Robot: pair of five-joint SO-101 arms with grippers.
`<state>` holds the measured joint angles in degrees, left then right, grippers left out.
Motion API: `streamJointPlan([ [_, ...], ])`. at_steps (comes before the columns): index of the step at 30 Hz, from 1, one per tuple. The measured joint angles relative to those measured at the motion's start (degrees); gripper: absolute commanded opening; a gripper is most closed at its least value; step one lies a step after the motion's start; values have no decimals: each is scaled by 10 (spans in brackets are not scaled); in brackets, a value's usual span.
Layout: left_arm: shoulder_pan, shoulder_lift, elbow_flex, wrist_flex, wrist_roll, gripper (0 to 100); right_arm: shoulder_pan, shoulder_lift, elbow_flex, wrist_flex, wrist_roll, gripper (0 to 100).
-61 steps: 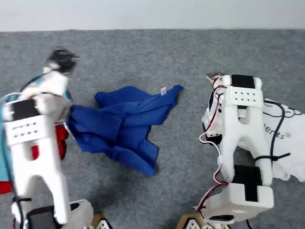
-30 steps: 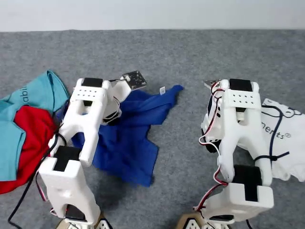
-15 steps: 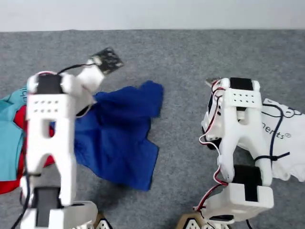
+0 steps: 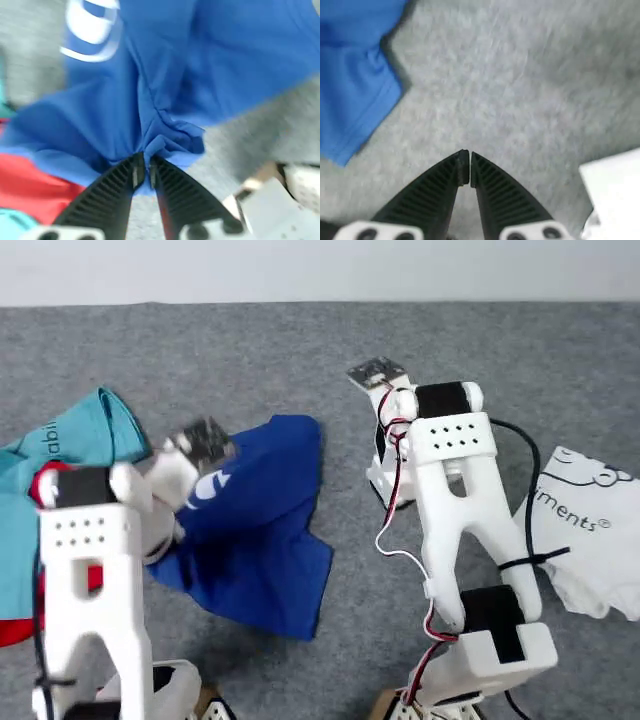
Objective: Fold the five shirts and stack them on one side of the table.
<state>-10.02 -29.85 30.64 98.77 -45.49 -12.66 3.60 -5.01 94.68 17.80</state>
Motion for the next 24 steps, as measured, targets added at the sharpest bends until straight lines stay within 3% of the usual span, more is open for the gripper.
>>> streamJointPlan([
  [5, 0, -96, 129, -1, -5, 4, -6, 18, -4, -69, 0, 9],
  [10, 1, -170, 164, -15, -6, 4, -31, 109, -84, -76, 0, 22],
  [17, 1, -192, 199, -75, -4, 4, -76, 265, -283, -33, 0, 180],
  [24, 1, -193, 210, -98, -5, 5, -112, 410, -499, -22, 0, 204],
])
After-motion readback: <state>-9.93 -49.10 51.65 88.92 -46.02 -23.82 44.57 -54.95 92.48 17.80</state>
